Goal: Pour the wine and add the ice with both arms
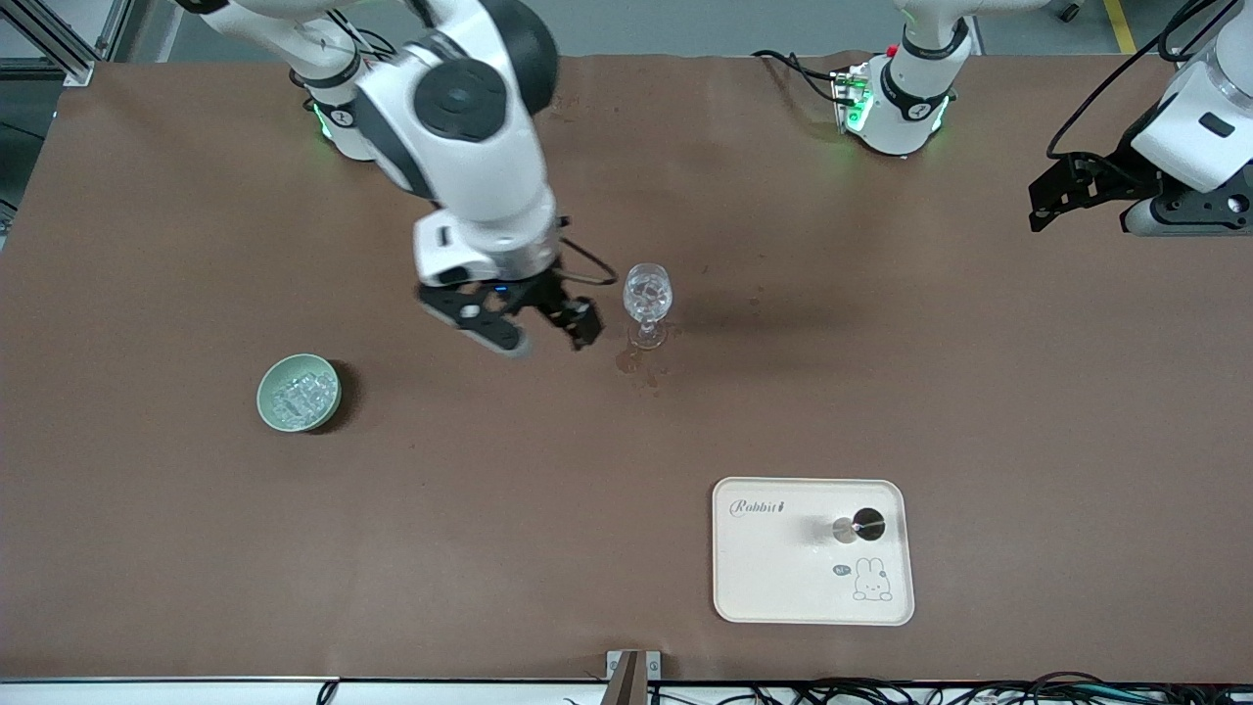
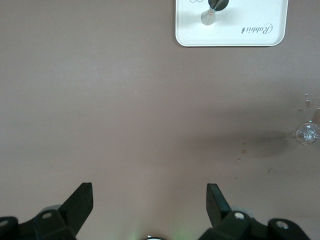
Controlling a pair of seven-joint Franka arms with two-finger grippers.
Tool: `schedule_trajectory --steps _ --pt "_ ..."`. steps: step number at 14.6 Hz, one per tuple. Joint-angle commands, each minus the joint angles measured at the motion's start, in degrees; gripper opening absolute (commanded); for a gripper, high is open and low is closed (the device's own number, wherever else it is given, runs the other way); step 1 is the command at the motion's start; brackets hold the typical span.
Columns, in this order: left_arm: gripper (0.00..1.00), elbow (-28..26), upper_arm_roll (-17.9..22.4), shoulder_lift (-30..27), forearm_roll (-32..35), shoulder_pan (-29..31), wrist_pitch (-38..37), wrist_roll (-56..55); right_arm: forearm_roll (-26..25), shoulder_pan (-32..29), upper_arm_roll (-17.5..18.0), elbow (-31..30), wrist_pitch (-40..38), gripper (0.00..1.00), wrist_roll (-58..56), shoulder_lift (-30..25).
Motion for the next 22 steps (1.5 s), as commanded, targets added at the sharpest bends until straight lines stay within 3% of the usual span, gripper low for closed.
schedule_trajectory --steps 1,5,8,12,13,19,22 --pt "1.00 1.0 0.0 0.5 -0.1 -0.1 -0.3 0.0 -1.6 -6.2 0.5 -1.8 -1.7 1.00 -4.7 -4.3" --pt "1.00 1.2 0.0 0.2 -0.1 0.0 -0.3 0.3 -0.8 -15.3 -0.5 -4.5 -4.9 1.00 -19.3 -10.9" --pt "1.00 1.2 0.0 0.5 -0.3 -0.1 -0.2 -0.4 3.0 -16.0 -8.0 -5.0 -5.6 1.00 -29.9 -13.9" --pt "1.00 1.2 -0.8 1.5 0.2 -0.3 0.5 -3.8 8.2 -11.2 -20.6 -5.0 -9.4 1.00 -42.6 -16.0" --pt "1.00 1.2 -1.7 1.5 0.4 -0.1 1.5 -4.0 9.4 -11.0 -22.1 -5.0 -10.5 1.00 -45.6 -16.5" --pt "1.00 1.5 -1.9 1.8 0.6 -0.2 1.8 -5.4 10.8 -15.2 -25.0 -14.4 -11.2 1.00 -61.3 -24.6" --pt "1.00 2.8 -2.1 2.7 2.3 -0.4 1.6 -4.9 11.7 -16.9 -26.8 -14.7 -11.9 1.00 -69.2 -25.3"
